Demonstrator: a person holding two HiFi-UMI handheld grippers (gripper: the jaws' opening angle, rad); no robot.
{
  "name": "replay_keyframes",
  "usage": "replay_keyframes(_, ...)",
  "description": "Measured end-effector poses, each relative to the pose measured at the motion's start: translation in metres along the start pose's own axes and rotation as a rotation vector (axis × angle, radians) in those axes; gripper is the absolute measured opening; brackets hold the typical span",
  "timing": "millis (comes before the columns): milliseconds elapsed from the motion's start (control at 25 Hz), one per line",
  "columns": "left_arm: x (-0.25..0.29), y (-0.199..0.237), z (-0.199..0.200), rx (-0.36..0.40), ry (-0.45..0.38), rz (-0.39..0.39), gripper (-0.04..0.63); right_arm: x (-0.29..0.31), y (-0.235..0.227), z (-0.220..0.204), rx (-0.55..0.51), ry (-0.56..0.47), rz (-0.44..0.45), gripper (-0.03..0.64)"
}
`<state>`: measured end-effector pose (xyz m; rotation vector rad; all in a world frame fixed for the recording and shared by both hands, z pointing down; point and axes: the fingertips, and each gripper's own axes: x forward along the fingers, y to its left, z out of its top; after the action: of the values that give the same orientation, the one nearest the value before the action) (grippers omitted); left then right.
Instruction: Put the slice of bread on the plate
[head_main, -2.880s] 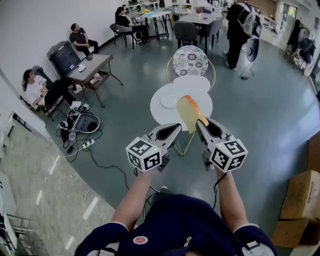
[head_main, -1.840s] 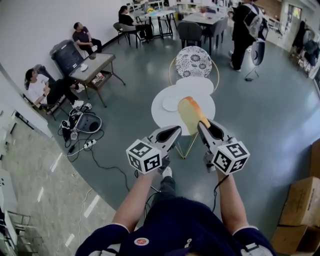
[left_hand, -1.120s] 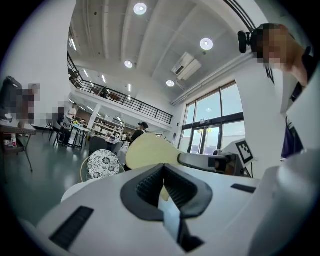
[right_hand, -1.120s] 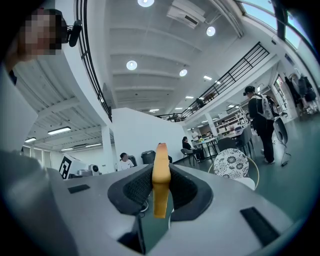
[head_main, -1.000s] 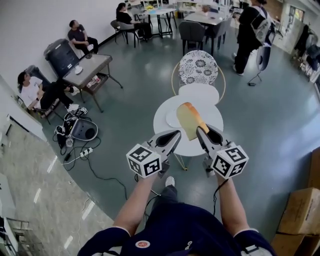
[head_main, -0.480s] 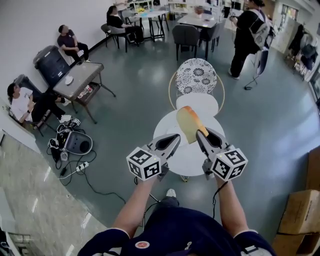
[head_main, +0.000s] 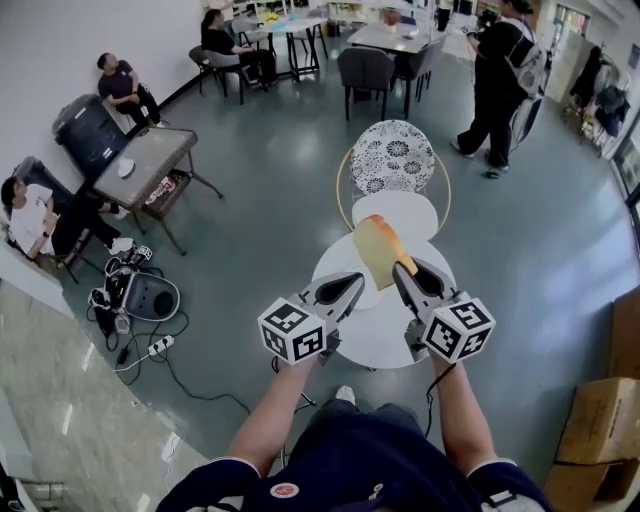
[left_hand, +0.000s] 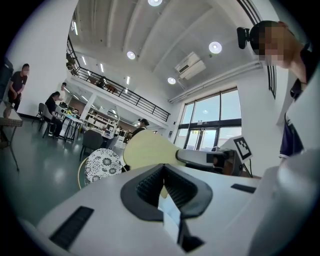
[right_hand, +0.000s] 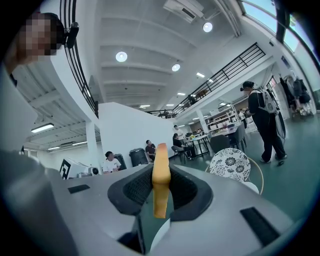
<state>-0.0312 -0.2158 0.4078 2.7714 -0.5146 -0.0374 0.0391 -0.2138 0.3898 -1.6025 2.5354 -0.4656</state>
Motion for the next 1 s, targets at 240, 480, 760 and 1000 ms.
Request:
replay_keyframes(240,0.001,0.013,0.005,-0.015,-0.004,0.023,0.006,0.013,-0.003,0.007,0.008,0.007,0.020,0.089)
replay_keyframes(480,0.019,0.015,0.005,-0.011,-0.013,0.069,0.006,0.020,-0.023,0.012,0.008,0.022,0.074,0.089)
replay_keyframes(760,0.038,0.018,0.011,-0.005,-0.030,0.155,0.006,0.024,-0.051,0.022,0.027,0.031,0.144,0.089)
replay_keyframes(1000,0.042,0.026,0.007,0.006,-0.028,0.214,0.006,0.035,-0.062,0.026,0.041,0.028,0.192,0.089)
